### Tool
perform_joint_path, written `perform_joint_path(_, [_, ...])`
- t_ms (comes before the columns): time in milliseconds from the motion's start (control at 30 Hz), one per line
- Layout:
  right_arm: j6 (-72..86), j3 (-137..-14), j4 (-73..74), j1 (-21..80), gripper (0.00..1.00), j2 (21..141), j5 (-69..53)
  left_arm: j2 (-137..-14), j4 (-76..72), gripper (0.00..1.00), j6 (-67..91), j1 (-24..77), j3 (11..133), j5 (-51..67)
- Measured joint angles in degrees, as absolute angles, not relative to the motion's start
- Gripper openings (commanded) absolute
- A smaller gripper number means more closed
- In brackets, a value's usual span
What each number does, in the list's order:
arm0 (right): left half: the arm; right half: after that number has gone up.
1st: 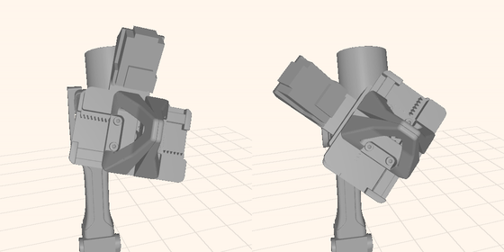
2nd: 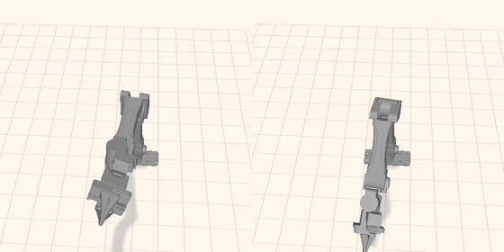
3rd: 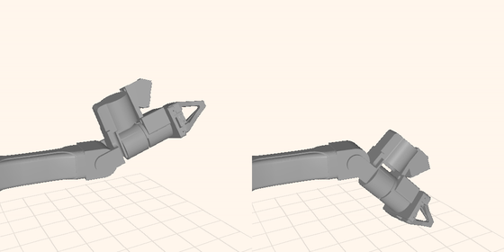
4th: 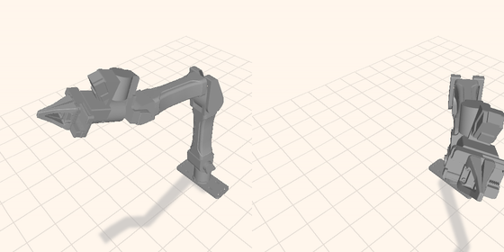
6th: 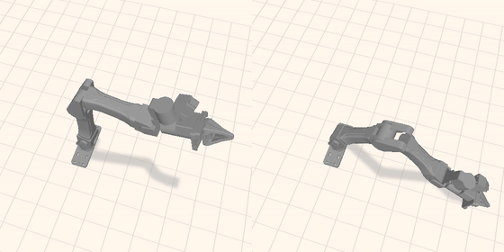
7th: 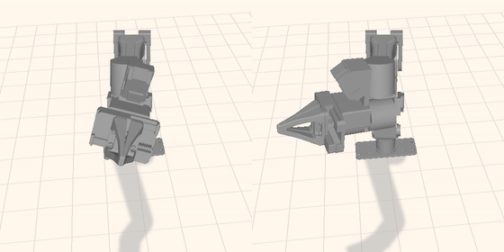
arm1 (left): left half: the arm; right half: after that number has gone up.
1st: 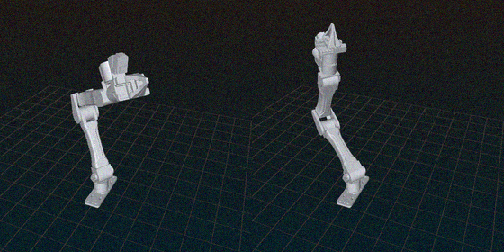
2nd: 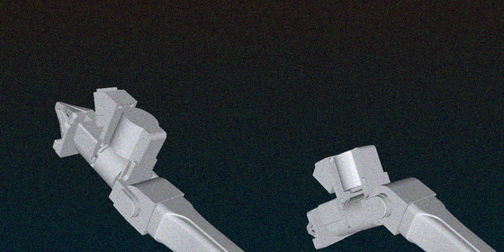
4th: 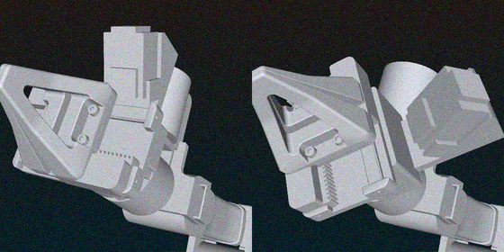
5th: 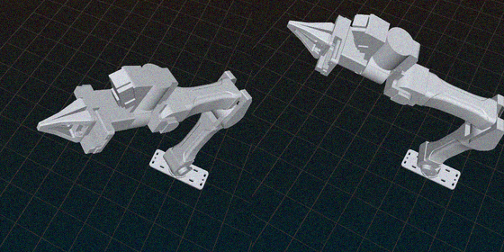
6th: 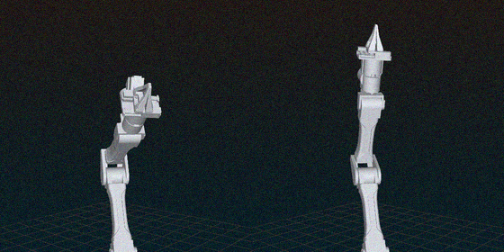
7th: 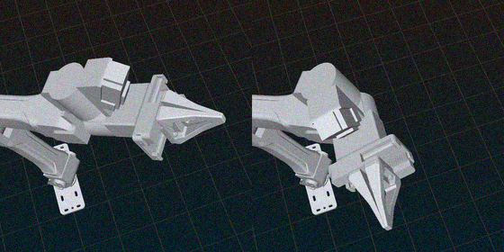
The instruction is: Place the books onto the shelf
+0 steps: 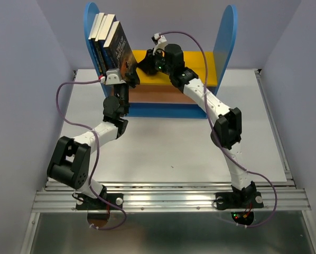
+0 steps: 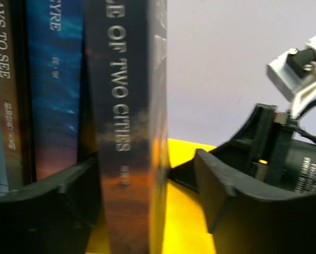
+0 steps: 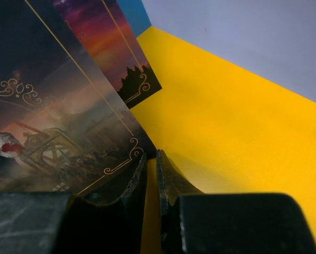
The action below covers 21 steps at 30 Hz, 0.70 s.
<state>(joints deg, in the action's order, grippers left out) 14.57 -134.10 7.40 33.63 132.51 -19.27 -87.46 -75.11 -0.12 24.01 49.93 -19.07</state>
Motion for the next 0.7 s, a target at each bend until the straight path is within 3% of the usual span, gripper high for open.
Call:
perform_joint_path(100, [15.2,-134.1,7.3,34.1,0.18,132.5,-19.6,-85.5,-74.1,0.99,0.1,24.6,49.1,-19.1])
perform_joint_path(367, [16.7,-133.4,6.3,34.2,0.18,132.5,-20.0,-77.9,-71.2,0.99,2.0,25.6,50.8,-21.6])
perform_joint_path(700, [18.0,-132.2,4.8,34.3,0.19,132.1,-19.2,-73.1,-53.0,0.99,3.1,25.5,59.3,-29.5])
